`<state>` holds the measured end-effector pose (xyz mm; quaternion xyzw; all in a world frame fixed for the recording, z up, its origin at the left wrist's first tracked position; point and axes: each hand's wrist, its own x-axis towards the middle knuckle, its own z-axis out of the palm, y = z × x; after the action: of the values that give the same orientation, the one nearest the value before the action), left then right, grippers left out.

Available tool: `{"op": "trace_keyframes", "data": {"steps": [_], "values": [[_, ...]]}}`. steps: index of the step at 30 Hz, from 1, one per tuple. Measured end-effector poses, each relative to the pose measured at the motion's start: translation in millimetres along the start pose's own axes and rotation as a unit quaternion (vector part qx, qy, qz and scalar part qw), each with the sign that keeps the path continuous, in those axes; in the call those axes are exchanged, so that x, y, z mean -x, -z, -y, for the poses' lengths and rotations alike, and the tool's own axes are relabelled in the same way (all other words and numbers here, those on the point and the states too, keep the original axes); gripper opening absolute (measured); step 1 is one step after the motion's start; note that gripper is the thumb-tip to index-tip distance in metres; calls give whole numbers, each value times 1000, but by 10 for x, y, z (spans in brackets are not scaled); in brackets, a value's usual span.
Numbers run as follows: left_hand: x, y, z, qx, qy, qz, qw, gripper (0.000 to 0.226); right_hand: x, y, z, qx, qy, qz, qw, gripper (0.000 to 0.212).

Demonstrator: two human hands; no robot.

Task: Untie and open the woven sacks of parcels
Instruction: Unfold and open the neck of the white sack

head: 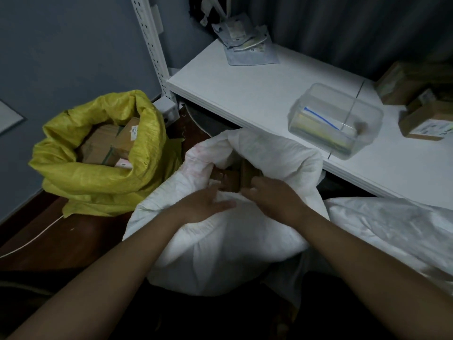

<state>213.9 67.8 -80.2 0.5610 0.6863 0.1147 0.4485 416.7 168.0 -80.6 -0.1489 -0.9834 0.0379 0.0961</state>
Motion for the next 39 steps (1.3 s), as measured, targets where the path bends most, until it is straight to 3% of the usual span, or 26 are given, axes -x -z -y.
{"op": "trace_keyframes", "data": {"steps": [2, 4, 5, 7, 9, 10, 12, 15, 18, 20, 21, 24, 26, 29, 31, 34, 36, 39], "values": [[-6, 46, 51, 46, -25, 43, 998, 58, 57, -49, 40, 62, 23, 2, 998, 61], [-3, 21, 71, 30, -56, 9, 998, 28, 112, 1, 121, 33, -9, 42, 999, 68], [26, -9, 61, -1, -73, -24, 997, 25, 122, 42, 180, -13, -49, 67, 996, 69], [127, -93, 8, -104, -133, -103, 980, 37, 82, 93, 245, -166, -140, 118, 969, 65], [205, -156, -5, -124, -167, -138, 968, 40, -3, 114, 308, -218, -99, 120, 963, 45], [259, -140, -9, -77, -135, -127, 980, 37, -31, 91, 335, -175, -57, 86, 979, 36], [307, -66, 79, 31, -44, -64, 997, 52, 39, -46, 317, -35, 27, 2, 999, 25], [328, -21, 212, -14, -15, 4, 1000, 52, 141, -72, 362, 31, 51, -51, 997, 24], [326, -65, 172, -59, -43, -30, 997, 44, 127, -23, 481, 10, 29, -47, 998, 31], [346, -82, 50, -161, -28, -82, 983, 39, 47, 52, 609, -40, 10, -19, 999, 31], [372, -99, 26, -199, -42, -144, 968, 40, 18, 74, 651, -83, -14, -2, 996, 30], [593, -169, 107, -167, -100, -374, 907, 50, -46, 117, 626, -236, -159, 27, 958, 27], [810, -292, 218, -136, -69, -426, 892, 56, -59, 110, 569, -315, -247, 19, 916, 23], [963, -466, 368, -164, -17, -366, 916, 79, -82, 118, 580, -402, -335, 25, 852, 20], [932, -480, 450, -220, -17, -314, 923, 85, -83, 125, 618, -419, -348, 29, 838, 20], [745, -245, 494, -225, -87, -304, 922, 64, -52, 183, 654, -439, -357, 24, 824, 24], [575, 8, 471, -256, -145, -333, 896, 38, -23, 201, 685, -438, -364, 5, 822, 27], [281, 283, 430, -293, -162, -304, 892, 35, -53, 179, 757, -350, -366, 17, 862, 41]]}}
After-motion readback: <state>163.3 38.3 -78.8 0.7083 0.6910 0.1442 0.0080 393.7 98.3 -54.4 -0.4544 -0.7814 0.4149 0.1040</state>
